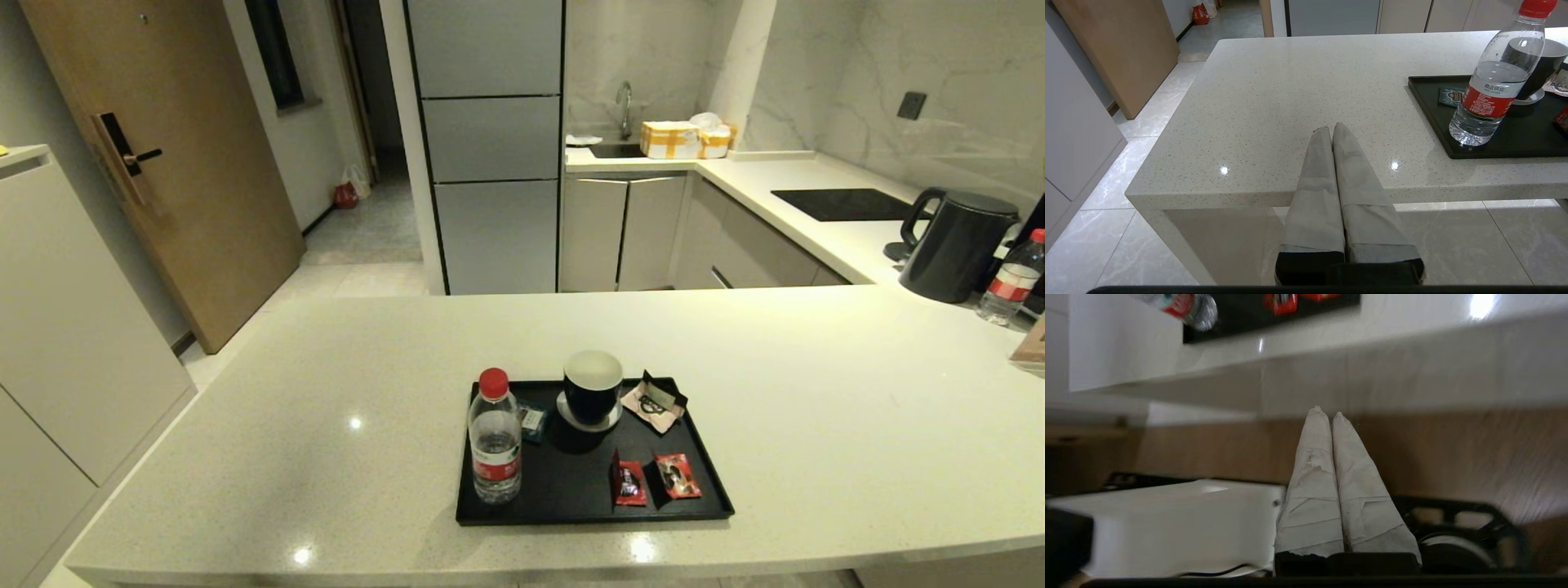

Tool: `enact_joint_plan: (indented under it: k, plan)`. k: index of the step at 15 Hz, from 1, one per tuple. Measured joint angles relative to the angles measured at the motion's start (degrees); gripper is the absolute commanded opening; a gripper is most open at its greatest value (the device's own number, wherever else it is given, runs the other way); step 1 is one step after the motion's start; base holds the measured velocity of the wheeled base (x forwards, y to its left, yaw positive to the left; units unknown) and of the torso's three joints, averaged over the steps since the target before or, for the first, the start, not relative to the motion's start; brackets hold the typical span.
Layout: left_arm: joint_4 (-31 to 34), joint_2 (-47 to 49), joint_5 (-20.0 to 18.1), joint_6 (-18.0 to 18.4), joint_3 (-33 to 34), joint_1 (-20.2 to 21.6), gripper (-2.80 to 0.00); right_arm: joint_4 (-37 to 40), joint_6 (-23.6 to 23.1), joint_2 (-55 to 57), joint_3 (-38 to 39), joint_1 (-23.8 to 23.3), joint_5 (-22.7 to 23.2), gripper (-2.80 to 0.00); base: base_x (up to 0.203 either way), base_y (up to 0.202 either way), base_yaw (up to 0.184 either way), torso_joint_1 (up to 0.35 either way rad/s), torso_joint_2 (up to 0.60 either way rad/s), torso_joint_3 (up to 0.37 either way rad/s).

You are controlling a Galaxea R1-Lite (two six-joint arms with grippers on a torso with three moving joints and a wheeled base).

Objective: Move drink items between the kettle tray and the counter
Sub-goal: Pick up the tea bag

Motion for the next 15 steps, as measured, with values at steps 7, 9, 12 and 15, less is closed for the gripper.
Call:
enact_joint_plan:
  k: [7,9,12,15]
  plan:
    - [-0.02,0.0,-0.03,-0.04,0.0,0.0,-2.8,-16.27,5.25,37.99,-5.44,2.38,1.36,-2.8,0.0,0.0,0.0,0.0,0.0,0.0]
    - [-0.02,0.0,0.03,-0.05,0.0,0.0,-2.8,-19.93,5.89,47.24,-11.3,3.25,0.09,-2.8,0.0,0.0,0.0,0.0,0.0,0.0]
    - [0.0,0.0,0.0,-0.05,0.0,0.0,-2.8,-26.3,6.35,57.74,-18.73,4.03,-3.0,-2.8,0.0,0.0,0.0,0.0,0.0,0.0]
    - [0.0,0.0,-0.02,-0.02,0.0,0.0,-2.8,-38.57,6.19,64.92,-19.69,5.24,-3.7,-2.8,0.0,0.0,0.0,0.0,0.0,0.0]
